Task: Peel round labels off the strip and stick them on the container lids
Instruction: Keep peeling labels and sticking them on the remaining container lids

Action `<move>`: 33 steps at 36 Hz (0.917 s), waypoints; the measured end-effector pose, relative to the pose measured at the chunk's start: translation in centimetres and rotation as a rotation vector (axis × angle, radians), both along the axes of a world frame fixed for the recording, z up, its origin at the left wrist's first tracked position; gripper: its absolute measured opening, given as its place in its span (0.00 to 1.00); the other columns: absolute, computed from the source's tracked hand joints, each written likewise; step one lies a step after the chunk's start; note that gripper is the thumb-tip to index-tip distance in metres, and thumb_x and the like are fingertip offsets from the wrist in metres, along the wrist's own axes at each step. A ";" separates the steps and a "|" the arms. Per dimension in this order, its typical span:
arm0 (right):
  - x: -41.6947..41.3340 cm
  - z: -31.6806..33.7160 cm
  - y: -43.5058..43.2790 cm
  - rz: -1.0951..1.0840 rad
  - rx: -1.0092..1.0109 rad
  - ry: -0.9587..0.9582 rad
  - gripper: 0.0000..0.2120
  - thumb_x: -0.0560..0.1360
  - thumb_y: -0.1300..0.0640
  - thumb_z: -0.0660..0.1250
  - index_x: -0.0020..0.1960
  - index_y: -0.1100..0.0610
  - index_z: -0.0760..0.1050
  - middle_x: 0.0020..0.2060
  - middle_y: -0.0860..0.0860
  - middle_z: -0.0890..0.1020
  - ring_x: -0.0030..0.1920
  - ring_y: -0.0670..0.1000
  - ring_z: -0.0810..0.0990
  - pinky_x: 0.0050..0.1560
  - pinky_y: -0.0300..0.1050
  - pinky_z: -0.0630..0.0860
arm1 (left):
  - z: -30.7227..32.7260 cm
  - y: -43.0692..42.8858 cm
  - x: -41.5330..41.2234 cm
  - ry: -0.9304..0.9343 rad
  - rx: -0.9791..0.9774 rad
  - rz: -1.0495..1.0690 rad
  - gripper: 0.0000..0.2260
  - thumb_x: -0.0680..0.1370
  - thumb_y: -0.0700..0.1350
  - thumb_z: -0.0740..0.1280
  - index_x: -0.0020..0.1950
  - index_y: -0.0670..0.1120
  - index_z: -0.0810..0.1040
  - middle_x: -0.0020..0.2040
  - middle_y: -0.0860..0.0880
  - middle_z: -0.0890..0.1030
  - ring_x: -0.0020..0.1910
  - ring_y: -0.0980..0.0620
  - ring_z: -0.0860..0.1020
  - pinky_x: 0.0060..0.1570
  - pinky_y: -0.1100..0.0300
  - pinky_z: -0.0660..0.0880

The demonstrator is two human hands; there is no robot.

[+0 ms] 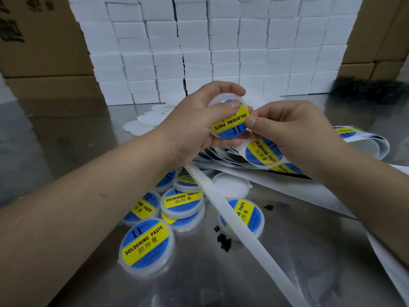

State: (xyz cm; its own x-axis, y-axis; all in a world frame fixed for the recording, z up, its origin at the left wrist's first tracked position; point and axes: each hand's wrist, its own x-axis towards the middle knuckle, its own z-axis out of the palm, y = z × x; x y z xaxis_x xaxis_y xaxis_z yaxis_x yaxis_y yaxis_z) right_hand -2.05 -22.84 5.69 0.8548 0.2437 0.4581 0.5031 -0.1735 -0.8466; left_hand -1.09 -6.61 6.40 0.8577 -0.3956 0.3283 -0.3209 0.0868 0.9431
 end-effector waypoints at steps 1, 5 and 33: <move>0.0 0.0 0.0 0.001 -0.002 -0.001 0.08 0.74 0.62 0.66 0.36 0.54 0.78 0.25 0.40 0.80 0.29 0.36 0.79 0.30 0.26 0.72 | -0.1 0.0 0.0 -0.008 0.003 0.006 0.06 0.78 0.42 0.62 0.49 0.53 0.75 0.44 0.52 0.83 0.41 0.49 0.83 0.38 0.59 0.79; 0.0 -0.1 0.0 -0.003 -0.009 -0.003 0.08 0.74 0.61 0.66 0.36 0.53 0.78 0.25 0.41 0.81 0.29 0.36 0.79 0.31 0.27 0.73 | -0.3 0.0 0.2 -0.038 0.013 0.022 0.07 0.77 0.40 0.65 0.49 0.53 0.76 0.45 0.53 0.83 0.42 0.50 0.83 0.37 0.59 0.78; 0.1 -0.2 0.1 -0.069 -0.040 -0.022 0.12 0.73 0.57 0.67 0.32 0.49 0.77 0.23 0.41 0.80 0.27 0.37 0.78 0.30 0.28 0.73 | -0.5 -0.4 0.0 -0.101 0.075 0.083 0.09 0.77 0.40 0.64 0.47 0.54 0.75 0.36 0.63 0.80 0.38 0.56 0.83 0.35 0.61 0.79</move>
State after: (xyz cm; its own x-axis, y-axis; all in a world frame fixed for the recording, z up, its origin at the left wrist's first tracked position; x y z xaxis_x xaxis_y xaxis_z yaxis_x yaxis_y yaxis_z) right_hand -1.93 -22.78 5.45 0.8602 0.2031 0.4677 0.5069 -0.2415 -0.8275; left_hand -1.11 -7.01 5.86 0.8526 -0.3518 0.3864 -0.4174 -0.0137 0.9086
